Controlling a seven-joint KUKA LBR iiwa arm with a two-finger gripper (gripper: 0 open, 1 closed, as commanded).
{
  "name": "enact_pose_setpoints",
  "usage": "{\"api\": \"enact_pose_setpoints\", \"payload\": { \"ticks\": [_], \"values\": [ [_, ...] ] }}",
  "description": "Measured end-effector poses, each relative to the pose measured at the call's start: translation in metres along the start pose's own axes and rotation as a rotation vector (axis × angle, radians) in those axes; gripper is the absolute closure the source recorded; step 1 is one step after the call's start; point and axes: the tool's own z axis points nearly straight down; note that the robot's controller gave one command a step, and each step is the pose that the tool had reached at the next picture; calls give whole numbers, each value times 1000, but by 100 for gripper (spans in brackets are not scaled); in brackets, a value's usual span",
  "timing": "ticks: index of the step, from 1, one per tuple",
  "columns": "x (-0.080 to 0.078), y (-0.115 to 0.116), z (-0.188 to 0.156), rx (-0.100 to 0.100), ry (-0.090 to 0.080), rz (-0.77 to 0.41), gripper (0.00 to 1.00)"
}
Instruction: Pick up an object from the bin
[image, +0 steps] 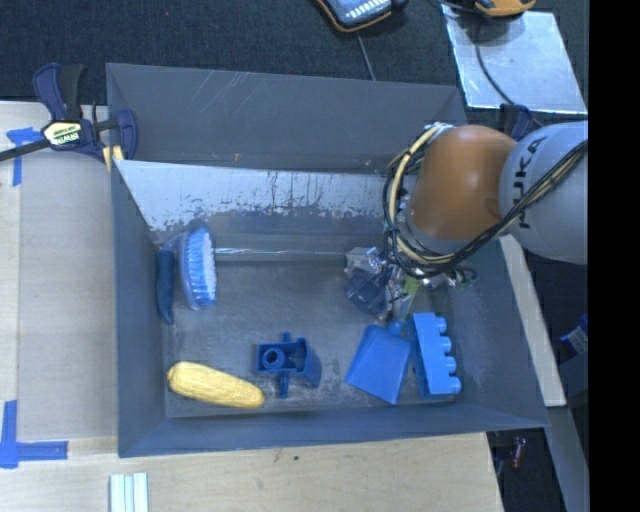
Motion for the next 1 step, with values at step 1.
{"api": "enact_pose_setpoints", "payload": {
  "ticks": [1],
  "values": [
    [0,0,0,0,0,0,100]
  ]
}}
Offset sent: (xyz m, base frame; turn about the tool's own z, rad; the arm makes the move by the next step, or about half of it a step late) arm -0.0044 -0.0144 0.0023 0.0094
